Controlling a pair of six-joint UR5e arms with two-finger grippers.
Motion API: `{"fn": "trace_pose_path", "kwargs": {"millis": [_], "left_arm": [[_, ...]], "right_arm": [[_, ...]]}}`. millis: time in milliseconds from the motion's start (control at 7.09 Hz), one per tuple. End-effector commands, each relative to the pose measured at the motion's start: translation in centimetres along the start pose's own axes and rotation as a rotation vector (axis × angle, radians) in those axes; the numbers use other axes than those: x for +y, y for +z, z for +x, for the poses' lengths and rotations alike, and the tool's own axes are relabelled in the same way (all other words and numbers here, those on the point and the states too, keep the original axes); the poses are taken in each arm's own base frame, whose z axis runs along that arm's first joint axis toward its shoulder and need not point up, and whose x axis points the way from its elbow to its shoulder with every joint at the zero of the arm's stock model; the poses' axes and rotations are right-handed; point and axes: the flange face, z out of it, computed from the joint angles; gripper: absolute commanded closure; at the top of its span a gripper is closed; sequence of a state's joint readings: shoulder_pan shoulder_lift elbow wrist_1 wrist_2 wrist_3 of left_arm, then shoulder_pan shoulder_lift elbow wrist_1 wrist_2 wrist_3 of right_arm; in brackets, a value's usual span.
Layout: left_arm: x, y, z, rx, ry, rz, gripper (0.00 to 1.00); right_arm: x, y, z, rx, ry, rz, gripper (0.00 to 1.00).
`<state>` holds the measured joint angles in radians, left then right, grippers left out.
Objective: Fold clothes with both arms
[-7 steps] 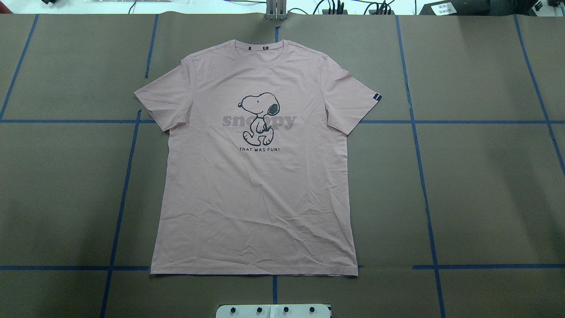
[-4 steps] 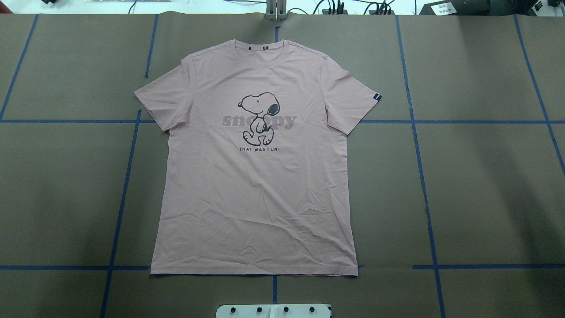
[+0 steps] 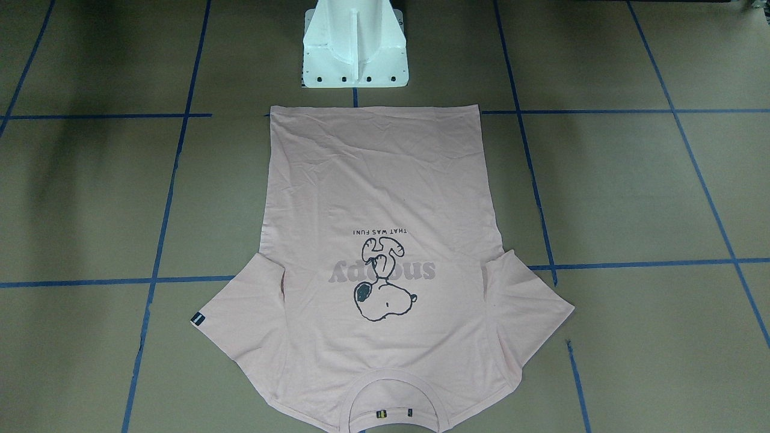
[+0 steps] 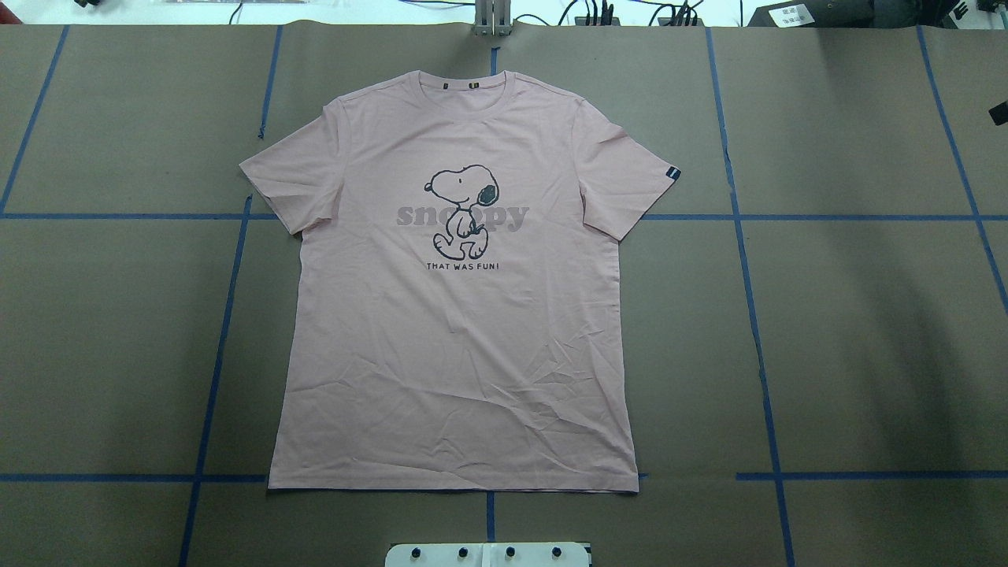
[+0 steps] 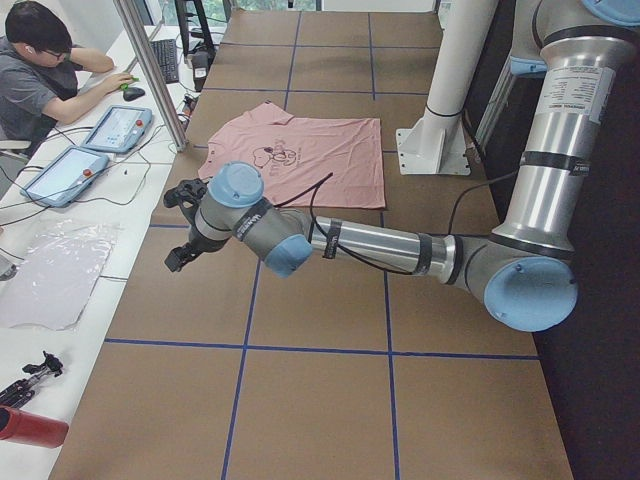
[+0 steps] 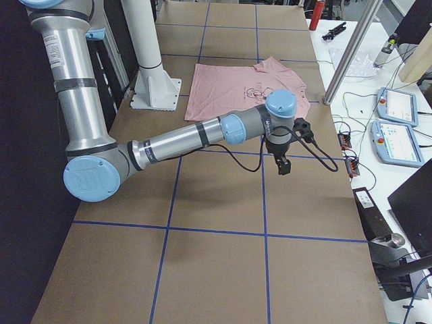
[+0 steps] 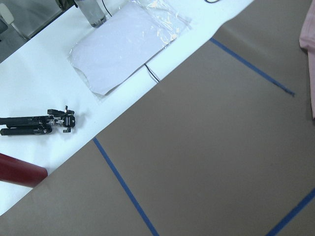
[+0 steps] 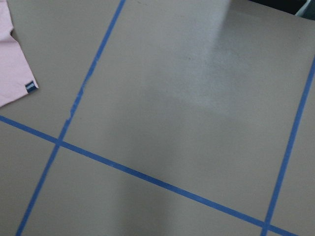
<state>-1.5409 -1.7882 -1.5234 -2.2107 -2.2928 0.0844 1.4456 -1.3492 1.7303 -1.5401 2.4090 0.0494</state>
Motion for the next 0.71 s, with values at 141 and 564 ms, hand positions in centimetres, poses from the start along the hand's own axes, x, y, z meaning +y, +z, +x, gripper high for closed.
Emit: {"fn": "trace_pose_path", "kwargs": {"millis": [141, 564], "left_arm": [[-6.6, 7.3, 11.0, 0.163, -0.143, 0.010, 0.00], [-8.7, 10.3, 16.3, 0.202, -0.155, -0.009, 0.00]], "right_arm": [[-6.7, 4.1, -11.3, -0.025, 0.151, 0.065, 0.00], [-11.1, 17.7, -18.1, -0.008, 0.287, 0.196, 0.04]]}}
